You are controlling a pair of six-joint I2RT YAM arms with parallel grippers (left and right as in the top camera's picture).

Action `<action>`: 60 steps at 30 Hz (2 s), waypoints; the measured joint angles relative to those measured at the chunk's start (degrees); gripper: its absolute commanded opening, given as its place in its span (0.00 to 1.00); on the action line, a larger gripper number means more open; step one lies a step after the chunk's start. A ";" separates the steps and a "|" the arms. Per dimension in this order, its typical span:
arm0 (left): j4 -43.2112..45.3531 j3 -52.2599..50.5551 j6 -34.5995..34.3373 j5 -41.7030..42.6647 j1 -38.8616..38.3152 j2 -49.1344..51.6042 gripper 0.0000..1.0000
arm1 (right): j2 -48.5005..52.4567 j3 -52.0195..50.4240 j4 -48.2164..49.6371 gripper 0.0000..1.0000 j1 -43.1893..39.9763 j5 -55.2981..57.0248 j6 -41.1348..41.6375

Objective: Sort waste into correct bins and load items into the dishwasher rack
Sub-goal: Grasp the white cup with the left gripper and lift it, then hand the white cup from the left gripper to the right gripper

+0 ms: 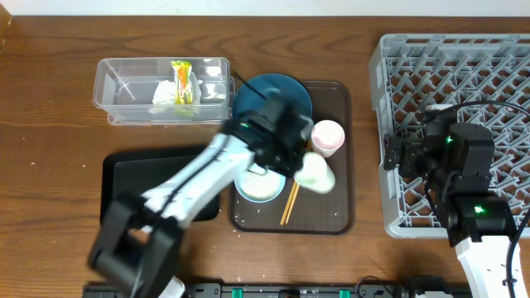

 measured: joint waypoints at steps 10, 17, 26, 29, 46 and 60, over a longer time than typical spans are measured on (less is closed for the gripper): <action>18.73 0.04 -13.03 23.19 19.85 -4.57 0.06 | 3.19 0.00 6.99 0.99 0.00 -16.44 -5.25; 28.09 0.07 -26.71 42.45 21.46 1.77 0.06 | 10.84 0.02 16.06 0.99 0.11 -47.91 -17.05; 28.55 0.07 -31.28 51.01 16.39 3.45 0.06 | 15.41 0.04 24.04 0.99 0.44 -58.84 -20.57; 28.57 0.07 -31.56 51.10 14.69 3.45 0.06 | 15.41 0.04 26.05 0.99 0.44 -59.98 -20.52; 28.65 0.07 -32.41 50.31 11.72 3.45 0.06 | 15.41 0.04 30.62 0.64 0.44 -65.77 -18.80; 29.07 0.04 -31.95 49.51 11.63 3.45 0.45 | 15.41 0.04 28.24 0.57 0.44 -65.46 -18.80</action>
